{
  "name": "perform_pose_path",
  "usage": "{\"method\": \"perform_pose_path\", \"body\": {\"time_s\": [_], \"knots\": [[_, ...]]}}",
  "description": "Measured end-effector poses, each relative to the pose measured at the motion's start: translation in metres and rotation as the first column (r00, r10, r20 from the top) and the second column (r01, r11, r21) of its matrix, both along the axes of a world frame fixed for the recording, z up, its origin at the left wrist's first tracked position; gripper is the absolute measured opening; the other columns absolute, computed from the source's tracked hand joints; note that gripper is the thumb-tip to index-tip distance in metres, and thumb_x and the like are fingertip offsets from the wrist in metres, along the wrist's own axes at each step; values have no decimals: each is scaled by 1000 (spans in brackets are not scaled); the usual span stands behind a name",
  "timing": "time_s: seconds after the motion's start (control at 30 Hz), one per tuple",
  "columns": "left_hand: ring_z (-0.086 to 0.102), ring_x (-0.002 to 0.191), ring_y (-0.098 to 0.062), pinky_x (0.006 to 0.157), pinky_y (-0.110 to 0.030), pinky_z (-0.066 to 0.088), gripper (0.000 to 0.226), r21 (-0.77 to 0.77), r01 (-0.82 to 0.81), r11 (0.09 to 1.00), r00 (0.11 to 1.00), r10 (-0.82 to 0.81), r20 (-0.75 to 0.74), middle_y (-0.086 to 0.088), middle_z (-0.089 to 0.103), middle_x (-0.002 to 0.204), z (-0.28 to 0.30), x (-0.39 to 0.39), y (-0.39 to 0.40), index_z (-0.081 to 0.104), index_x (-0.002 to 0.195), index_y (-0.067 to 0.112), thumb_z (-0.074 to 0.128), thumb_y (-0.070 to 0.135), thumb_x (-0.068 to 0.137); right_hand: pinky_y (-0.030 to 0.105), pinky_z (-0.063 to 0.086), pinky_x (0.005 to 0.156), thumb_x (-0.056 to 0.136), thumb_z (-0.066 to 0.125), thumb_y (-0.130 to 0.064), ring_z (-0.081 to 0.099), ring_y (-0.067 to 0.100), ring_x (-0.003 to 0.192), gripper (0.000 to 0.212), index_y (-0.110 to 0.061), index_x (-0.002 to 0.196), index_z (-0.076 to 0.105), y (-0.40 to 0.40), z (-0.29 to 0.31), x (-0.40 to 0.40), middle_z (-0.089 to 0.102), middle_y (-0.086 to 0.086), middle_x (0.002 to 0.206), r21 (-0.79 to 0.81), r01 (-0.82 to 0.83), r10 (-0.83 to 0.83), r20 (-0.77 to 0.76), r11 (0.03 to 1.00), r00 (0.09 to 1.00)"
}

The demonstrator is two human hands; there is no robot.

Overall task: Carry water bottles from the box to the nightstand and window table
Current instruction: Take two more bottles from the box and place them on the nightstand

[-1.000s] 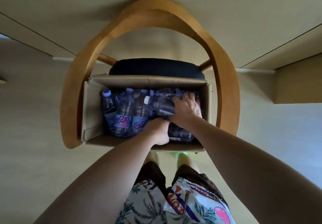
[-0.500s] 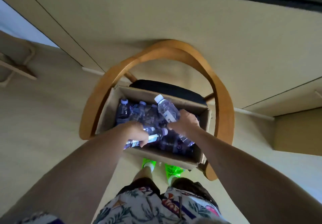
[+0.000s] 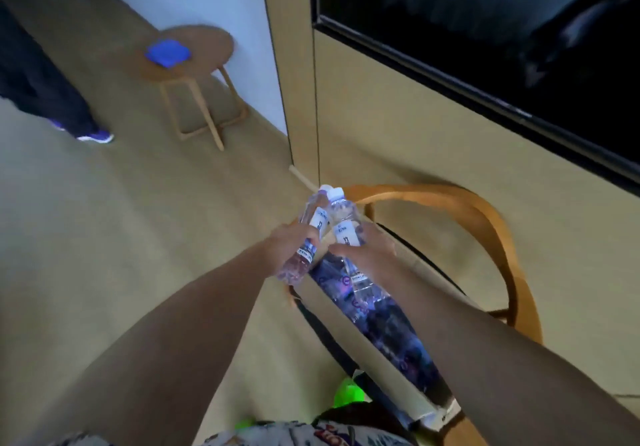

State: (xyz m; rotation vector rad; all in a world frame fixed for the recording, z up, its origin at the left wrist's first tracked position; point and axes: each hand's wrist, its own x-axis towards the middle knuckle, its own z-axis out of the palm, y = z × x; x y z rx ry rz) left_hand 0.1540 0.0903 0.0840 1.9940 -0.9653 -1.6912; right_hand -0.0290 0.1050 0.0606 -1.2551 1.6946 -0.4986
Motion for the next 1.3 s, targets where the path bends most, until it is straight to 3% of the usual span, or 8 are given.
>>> {"method": "perform_pose_path", "body": {"time_s": [0.1,0.2,0.33,0.43,0.63,0.97,1.1,1.3], "knots": [[44,43,-22,50,-24,38,12,-18,-145,989,983,142,-117,-12,49,62,32,54,22,55,75,5,64,14,77,31,47,77,66,88,-50,63,15,100,55,-23,106,61,-2,24,55,67,-6,106,-77,-86,89,43,993,995],[26,32,-15,53,-19,19,26,42,-258,965,930,260,-259,-2,31,46,57,119,54,40,62,13,55,17,83,27,46,64,65,88,-45,65,10,90,56,-23,106,58,11,47,125,66,-6,101,-133,-176,183,42,975,982],[37,29,-15,39,-13,32,25,-36,-411,911,875,383,-295,-2,42,44,83,218,112,44,68,12,55,19,88,32,54,65,69,88,-37,68,11,82,49,-21,104,58,47,73,235,69,-3,99,-178,-298,317,87,938,944],[46,39,-17,47,-20,37,24,-97,-507,857,841,467,-272,-3,51,51,92,296,163,52,75,12,64,27,88,41,60,80,69,89,-34,72,19,87,42,-25,96,58,84,85,319,70,0,98,-181,-368,394,143,912,908],[59,45,-21,50,-25,47,47,-224,-723,653,691,679,-248,-5,63,56,95,443,295,61,84,11,82,53,79,46,62,83,68,89,-32,75,26,87,43,-19,100,64,174,96,480,74,7,97,-164,-555,578,198,816,792],[63,46,-19,52,-26,51,42,-209,-975,70,127,955,-269,-8,67,65,81,575,546,67,97,8,81,45,83,44,62,74,58,91,-39,74,26,76,50,-15,98,71,361,92,702,76,11,89,-93,-893,879,247,441,409],[65,59,-28,68,-35,55,55,-202,-969,-141,-92,968,-233,-16,70,77,72,608,628,67,105,3,83,50,79,25,54,50,63,92,-38,73,17,63,64,-10,113,65,435,79,774,74,10,90,-78,-967,932,294,244,212],[66,59,-31,65,-38,58,61,-212,-878,-430,-397,899,-183,-19,72,79,72,683,744,67,101,1,88,50,72,46,63,85,76,83,-46,76,28,79,49,-15,109,66,555,69,897,76,9,94,-85,-993,955,279,-81,-102]]}}
